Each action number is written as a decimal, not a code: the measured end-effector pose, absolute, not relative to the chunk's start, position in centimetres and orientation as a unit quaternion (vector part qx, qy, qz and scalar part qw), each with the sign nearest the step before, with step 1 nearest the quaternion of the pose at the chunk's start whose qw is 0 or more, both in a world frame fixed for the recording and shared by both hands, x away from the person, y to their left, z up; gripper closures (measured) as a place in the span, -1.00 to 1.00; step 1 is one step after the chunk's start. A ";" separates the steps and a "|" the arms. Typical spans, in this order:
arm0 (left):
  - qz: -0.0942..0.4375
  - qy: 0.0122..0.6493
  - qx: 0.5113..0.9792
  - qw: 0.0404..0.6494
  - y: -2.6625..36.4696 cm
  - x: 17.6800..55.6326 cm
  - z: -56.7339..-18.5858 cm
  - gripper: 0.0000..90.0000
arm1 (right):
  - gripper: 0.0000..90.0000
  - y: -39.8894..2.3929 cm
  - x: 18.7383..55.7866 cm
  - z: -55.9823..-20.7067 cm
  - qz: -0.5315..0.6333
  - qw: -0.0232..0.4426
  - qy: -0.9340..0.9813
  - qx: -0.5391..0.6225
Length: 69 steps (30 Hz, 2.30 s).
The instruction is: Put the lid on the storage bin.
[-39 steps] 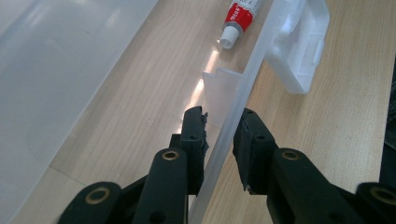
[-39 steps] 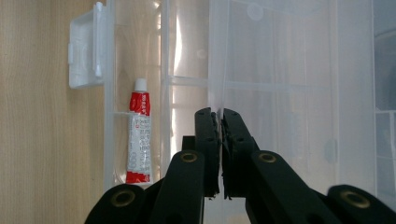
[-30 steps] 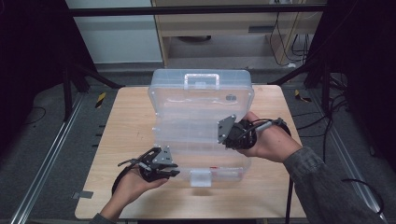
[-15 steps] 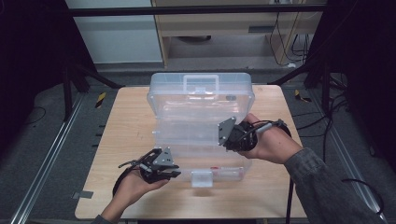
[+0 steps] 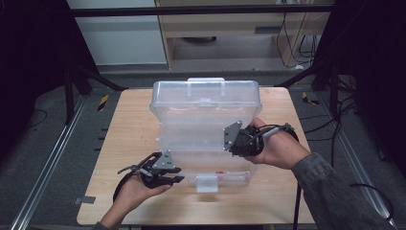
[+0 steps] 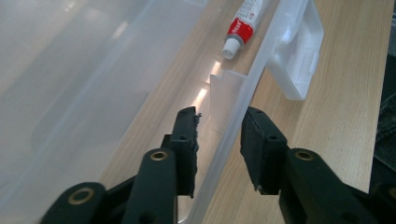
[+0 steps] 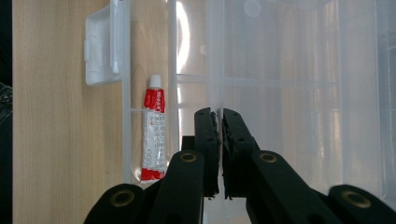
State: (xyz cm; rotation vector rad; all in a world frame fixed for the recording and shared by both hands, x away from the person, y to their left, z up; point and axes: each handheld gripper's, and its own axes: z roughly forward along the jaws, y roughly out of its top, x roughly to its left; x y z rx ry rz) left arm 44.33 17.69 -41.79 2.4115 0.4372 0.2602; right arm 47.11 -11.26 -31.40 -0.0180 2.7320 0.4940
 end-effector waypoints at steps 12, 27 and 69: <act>0.093 0.185 0.893 0.401 19.3 42.9 -38.9 0.26 | 0.92 -11.4 47.2 -31.4 0.179 0.177 0.968 -0.004; 0.092 0.228 0.873 0.422 21.4 44.8 -34.2 0.71 | 0.91 -11.5 47.2 -31.4 0.184 0.175 0.967 -0.003; 0.150 0.314 0.826 0.443 23.4 50.4 -30.3 1.00 | 0.90 -11.8 46.7 -32.1 0.192 0.166 0.967 -0.003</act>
